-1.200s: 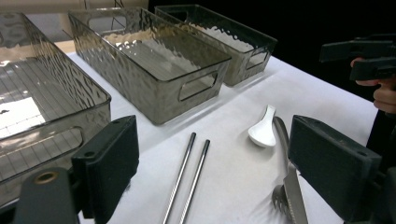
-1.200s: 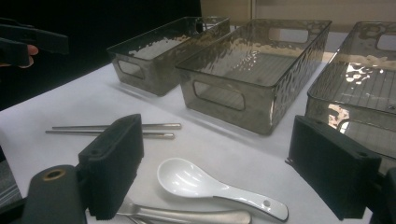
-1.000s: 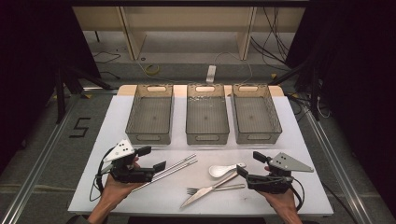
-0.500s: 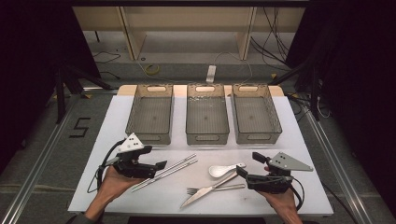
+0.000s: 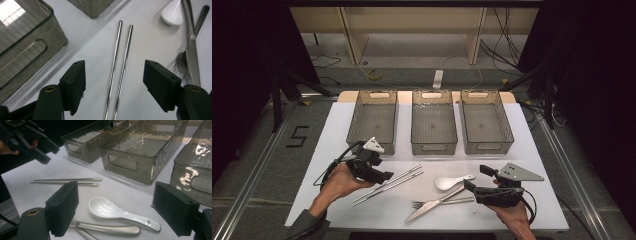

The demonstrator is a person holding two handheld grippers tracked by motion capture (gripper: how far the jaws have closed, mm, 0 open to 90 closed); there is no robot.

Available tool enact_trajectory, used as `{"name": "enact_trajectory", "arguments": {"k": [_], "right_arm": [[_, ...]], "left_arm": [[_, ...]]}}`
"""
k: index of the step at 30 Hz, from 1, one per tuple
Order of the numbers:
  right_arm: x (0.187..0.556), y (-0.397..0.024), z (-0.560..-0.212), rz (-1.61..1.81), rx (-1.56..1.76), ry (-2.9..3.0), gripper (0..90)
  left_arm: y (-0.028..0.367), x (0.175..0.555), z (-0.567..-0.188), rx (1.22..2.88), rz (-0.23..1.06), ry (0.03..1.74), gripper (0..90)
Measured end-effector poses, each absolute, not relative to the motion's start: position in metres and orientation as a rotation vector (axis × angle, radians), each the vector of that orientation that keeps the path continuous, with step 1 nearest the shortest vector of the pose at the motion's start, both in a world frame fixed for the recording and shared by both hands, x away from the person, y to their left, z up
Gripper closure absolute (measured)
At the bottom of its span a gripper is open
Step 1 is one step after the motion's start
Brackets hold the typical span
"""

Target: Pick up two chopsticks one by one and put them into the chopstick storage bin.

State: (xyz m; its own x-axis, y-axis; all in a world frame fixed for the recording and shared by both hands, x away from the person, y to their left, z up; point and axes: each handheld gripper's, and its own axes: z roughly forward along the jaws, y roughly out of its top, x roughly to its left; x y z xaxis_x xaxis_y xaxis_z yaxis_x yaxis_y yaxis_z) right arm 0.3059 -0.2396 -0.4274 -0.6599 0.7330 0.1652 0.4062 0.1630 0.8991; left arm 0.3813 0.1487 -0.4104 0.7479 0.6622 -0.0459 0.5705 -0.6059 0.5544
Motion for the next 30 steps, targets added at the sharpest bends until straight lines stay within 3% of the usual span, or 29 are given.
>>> {"name": "enact_trajectory", "arguments": {"k": [14, 30], "right_arm": [[0.306, -0.239, -0.429, 1.497, 1.091, 2.174, 25.1], [0.306, -0.238, -0.429, 1.501, 1.081, 2.183, 25.9]], "left_arm": [[0.14, 0.397, -0.435, 2.61, 0.127, 0.918, 53.3], [0.132, 0.404, -0.452, 2.721, 0.062, 0.879, 69.7]]}}
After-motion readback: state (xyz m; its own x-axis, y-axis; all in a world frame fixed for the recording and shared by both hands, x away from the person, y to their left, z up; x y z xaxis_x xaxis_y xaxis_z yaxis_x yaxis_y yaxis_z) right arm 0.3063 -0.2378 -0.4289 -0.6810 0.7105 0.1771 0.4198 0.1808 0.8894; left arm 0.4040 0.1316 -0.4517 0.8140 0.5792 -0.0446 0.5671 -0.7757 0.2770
